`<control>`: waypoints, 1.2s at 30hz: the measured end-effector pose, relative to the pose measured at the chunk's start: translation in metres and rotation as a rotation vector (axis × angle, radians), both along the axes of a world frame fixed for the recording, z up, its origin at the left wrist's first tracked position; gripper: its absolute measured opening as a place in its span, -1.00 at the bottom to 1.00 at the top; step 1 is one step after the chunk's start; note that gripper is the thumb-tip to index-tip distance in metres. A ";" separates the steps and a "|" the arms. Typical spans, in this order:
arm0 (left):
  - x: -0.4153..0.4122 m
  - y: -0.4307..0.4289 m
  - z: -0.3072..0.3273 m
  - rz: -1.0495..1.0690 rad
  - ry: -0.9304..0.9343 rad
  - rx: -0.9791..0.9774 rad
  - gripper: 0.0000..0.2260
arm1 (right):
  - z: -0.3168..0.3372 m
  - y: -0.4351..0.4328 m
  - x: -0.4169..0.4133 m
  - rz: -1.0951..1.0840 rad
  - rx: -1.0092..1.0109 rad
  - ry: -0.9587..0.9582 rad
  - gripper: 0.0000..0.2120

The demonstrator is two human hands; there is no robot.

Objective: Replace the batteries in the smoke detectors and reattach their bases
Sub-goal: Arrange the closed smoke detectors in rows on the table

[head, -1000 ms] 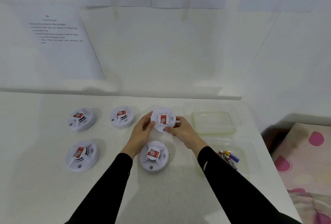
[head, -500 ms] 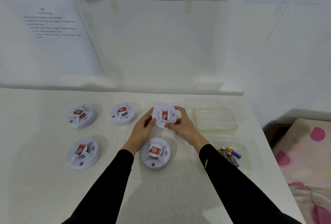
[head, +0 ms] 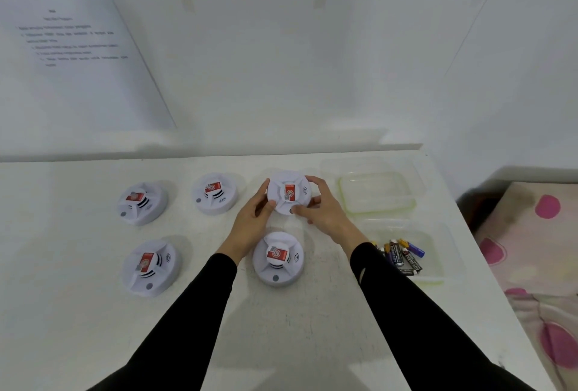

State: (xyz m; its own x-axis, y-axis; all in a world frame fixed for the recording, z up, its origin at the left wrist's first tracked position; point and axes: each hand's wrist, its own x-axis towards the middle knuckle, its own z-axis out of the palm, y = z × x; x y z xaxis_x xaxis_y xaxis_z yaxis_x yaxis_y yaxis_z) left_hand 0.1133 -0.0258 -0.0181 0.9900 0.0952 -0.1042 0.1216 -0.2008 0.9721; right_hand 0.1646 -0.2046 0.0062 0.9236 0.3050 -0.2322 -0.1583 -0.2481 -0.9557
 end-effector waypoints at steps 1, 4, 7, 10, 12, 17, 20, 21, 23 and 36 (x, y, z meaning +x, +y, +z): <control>0.000 0.000 0.000 -0.002 -0.002 0.006 -0.58 | 0.000 0.000 0.000 0.000 -0.001 -0.003 -0.34; 0.000 0.000 0.001 0.000 -0.005 0.025 -0.57 | 0.001 0.000 -0.001 -0.001 -0.007 -0.009 -0.34; 0.000 0.000 0.001 0.011 0.005 0.011 -0.56 | 0.000 0.000 -0.001 -0.002 -0.012 -0.014 -0.35; 0.000 0.000 0.001 0.024 0.005 -0.005 -0.55 | 0.001 0.000 -0.002 0.001 -0.011 -0.014 -0.34; 0.000 0.000 0.000 0.034 0.005 -0.010 -0.55 | -0.001 0.000 -0.001 0.000 -0.008 -0.013 -0.34; 0.001 0.000 -0.001 0.037 0.007 -0.011 -0.55 | 0.001 -0.002 0.001 0.017 0.015 0.027 -0.38; 0.001 -0.001 0.000 0.043 0.004 -0.003 -0.56 | 0.003 -0.004 0.004 -0.028 0.082 0.125 -0.57; 0.001 -0.001 0.000 0.035 0.004 -0.002 -0.56 | 0.001 -0.004 0.005 -0.052 0.094 0.135 -0.61; 0.000 0.000 0.001 0.025 0.010 -0.011 -0.56 | -0.002 -0.004 0.005 -0.081 0.110 0.134 -0.65; -0.002 -0.001 0.005 0.063 0.027 -0.086 -0.55 | -0.009 0.001 0.008 -0.129 0.199 0.147 -0.66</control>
